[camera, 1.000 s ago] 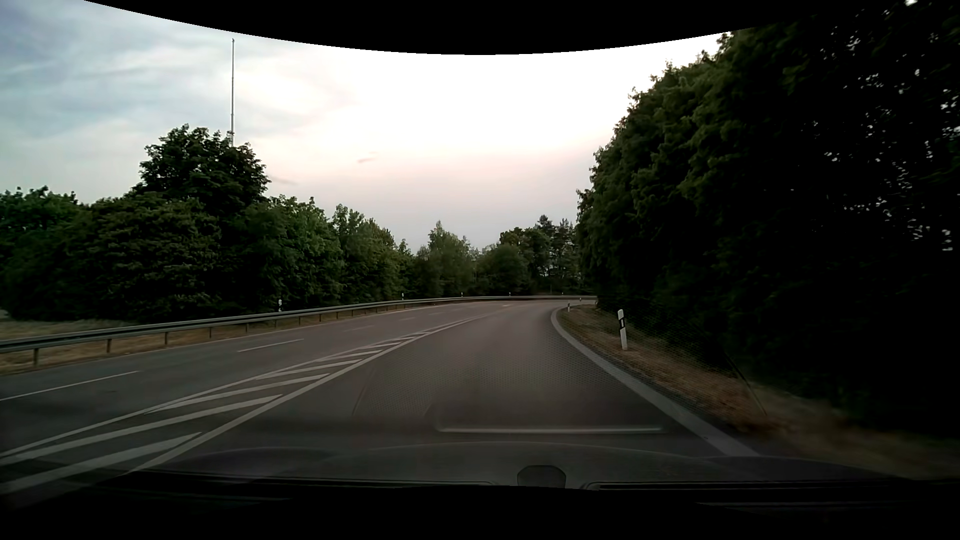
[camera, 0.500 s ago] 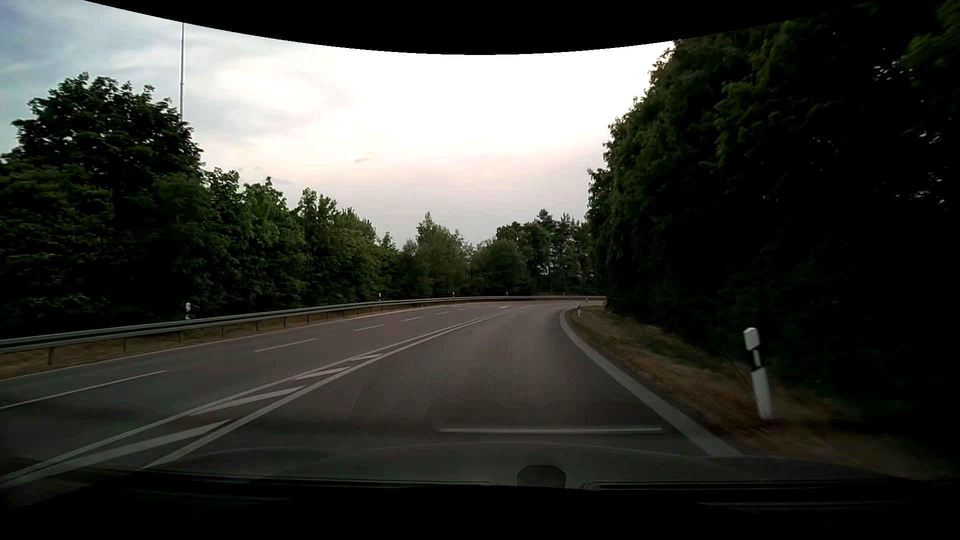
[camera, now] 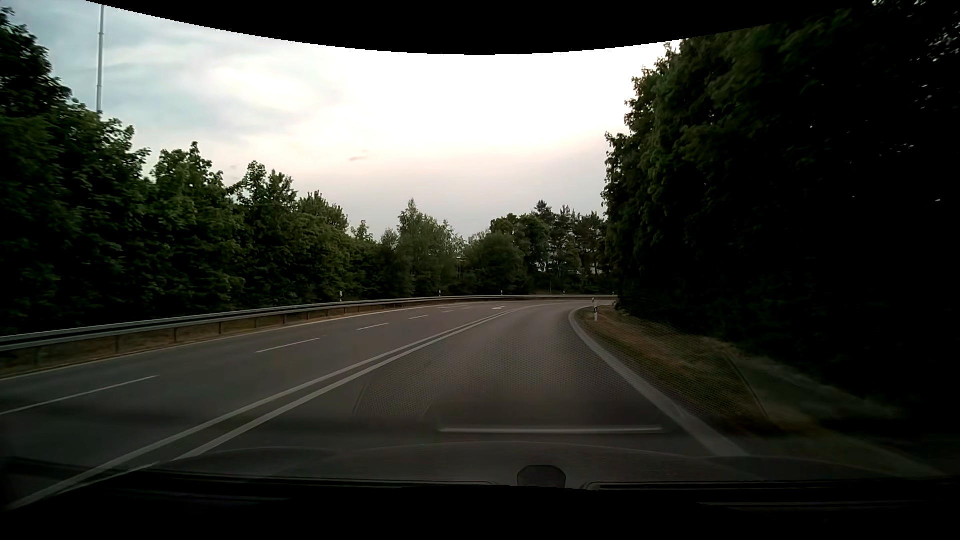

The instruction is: Follow the waypoints while adhering to traffic rules and regulations

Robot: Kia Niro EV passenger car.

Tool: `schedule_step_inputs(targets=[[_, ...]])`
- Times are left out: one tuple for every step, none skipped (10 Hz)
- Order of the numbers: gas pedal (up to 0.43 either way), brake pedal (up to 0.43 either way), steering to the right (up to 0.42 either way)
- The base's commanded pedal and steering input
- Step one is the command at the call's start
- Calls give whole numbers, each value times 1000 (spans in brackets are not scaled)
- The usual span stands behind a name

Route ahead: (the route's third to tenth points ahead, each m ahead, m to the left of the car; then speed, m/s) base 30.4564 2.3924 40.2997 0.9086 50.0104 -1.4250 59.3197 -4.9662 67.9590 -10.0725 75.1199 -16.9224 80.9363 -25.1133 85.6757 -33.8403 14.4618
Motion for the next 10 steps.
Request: schedule_step_inputs(targets=[[240, 6, 16], [220, 6, 17], [189, 6, 20], [157, 6, 21], [138, 6, 24], [110, 6, 24], [79, 6, 25], [59, 6, 25], [39, 6, 25], [20, 6, 25]])
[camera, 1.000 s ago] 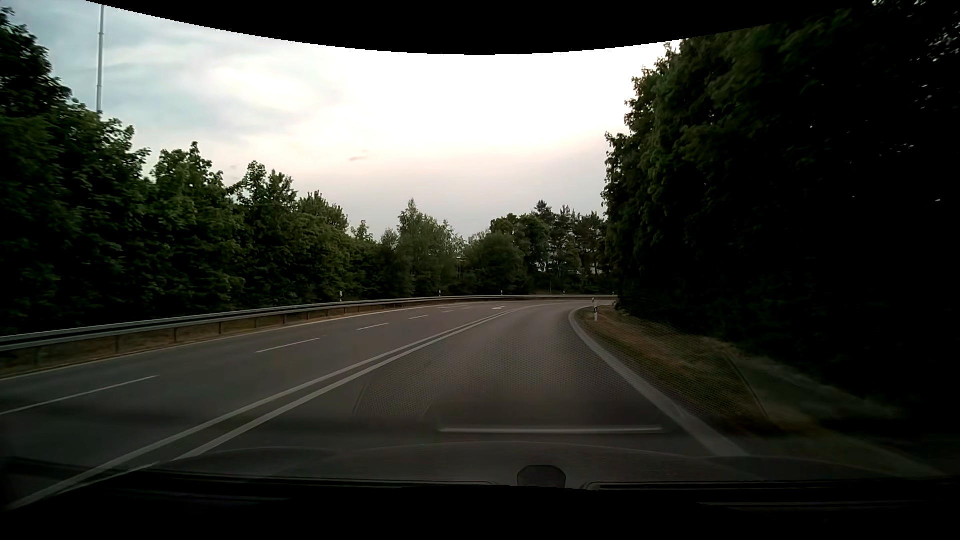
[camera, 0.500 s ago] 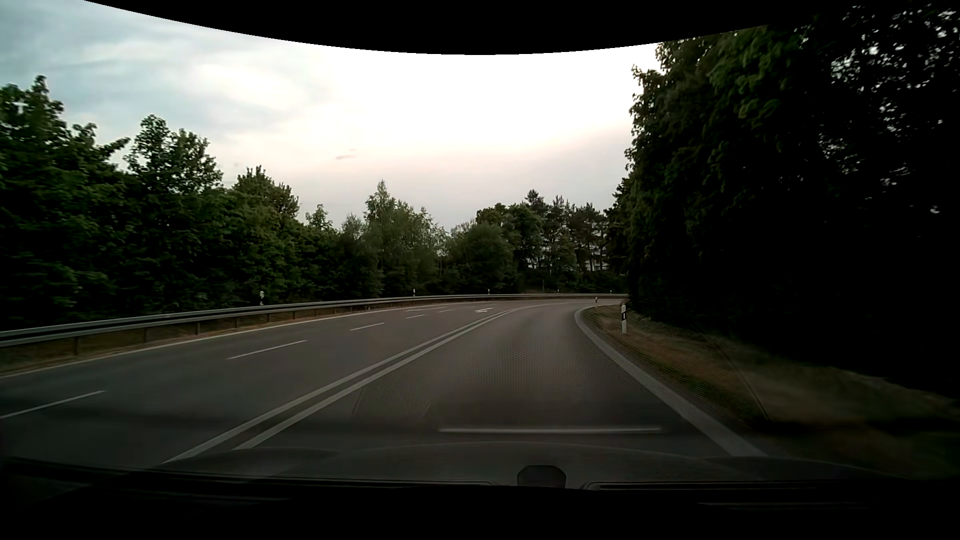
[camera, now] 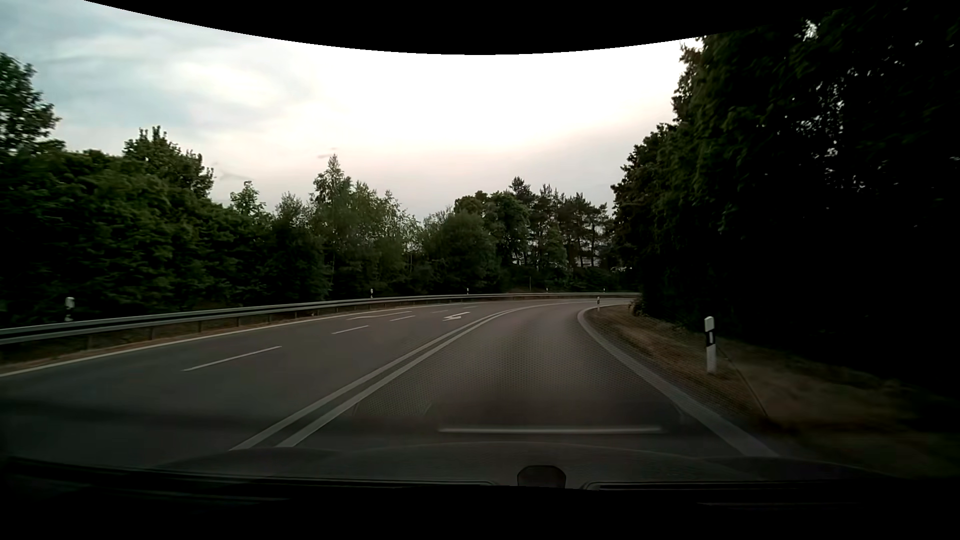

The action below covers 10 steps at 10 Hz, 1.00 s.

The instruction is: Follow the waypoints while adhering to traffic rules and regulations

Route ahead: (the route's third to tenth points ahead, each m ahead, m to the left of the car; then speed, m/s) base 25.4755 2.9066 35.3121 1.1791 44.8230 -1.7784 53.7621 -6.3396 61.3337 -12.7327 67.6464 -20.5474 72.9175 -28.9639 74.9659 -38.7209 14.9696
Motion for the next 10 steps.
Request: schedule_step_inputs(targets=[[20, 6, 25], [20, 6, 25], [0, 6, 26], [0, 6, 26], [0, 6, 28], [0, 6, 29], [0, 6, 29], [0, 6, 31], [0, 6, 32], [0, 6, 34]])
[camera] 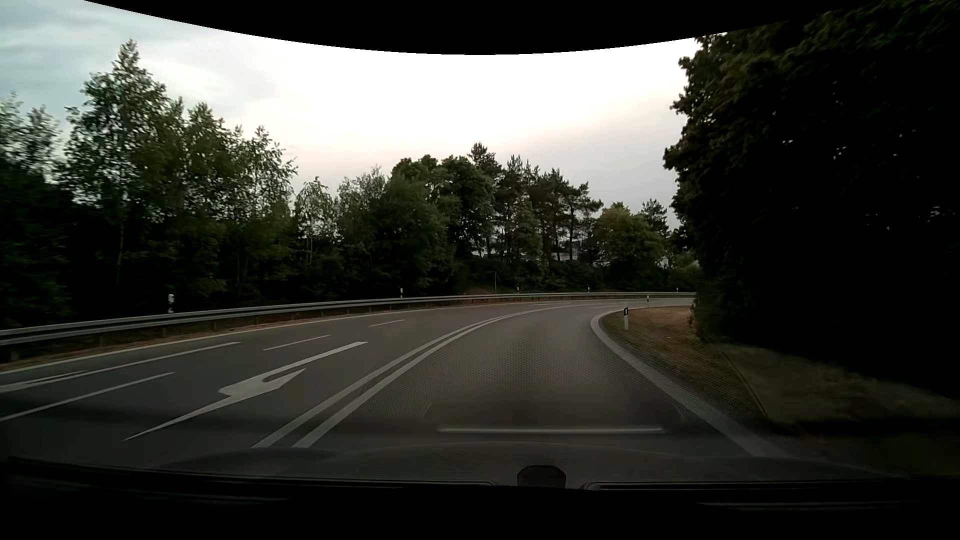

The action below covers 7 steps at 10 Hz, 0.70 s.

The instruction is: Follow the waypoints while adhering to traffic rules and regulations

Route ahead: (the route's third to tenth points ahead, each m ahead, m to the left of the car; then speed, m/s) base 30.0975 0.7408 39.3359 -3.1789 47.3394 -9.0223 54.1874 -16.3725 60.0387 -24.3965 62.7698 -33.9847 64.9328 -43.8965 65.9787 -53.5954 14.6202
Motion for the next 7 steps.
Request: schedule_step_inputs(targets=[[0, 6, 36], [0, 6, 39], [0, 6, 44], [0, 6, 49], [0, 6, 54], [0, 6, 55], [0, 6, 56]])
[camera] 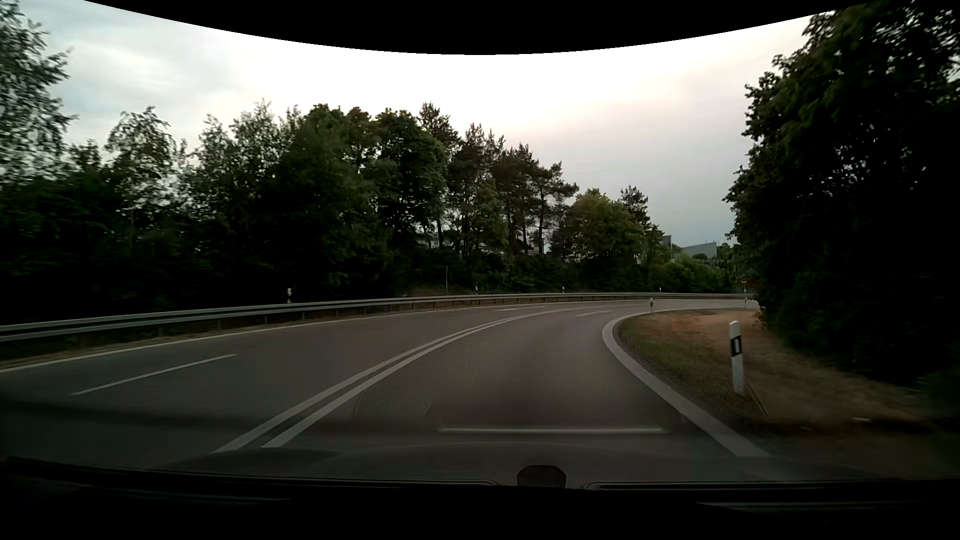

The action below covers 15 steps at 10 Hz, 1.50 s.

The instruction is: Follow the waypoints while adhering to traffic rules and regulations

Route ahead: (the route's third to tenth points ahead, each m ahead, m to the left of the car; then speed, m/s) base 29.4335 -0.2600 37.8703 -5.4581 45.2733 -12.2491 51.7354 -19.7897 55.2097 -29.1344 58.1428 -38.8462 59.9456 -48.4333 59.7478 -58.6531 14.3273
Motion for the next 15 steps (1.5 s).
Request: schedule_step_inputs(targets=[[0, 6, 58], [0, 6, 60], [0, 6, 63], [0, 6, 67], [0, 6, 71], [0, 6, 74], [0, 6, 76], [0, 6, 80], [0, 6, 84], [0, 6, 86], [0, 6, 87], [0, 6, 89], [0, 6, 94], [0, 6, 97], [0, 6, 100]])
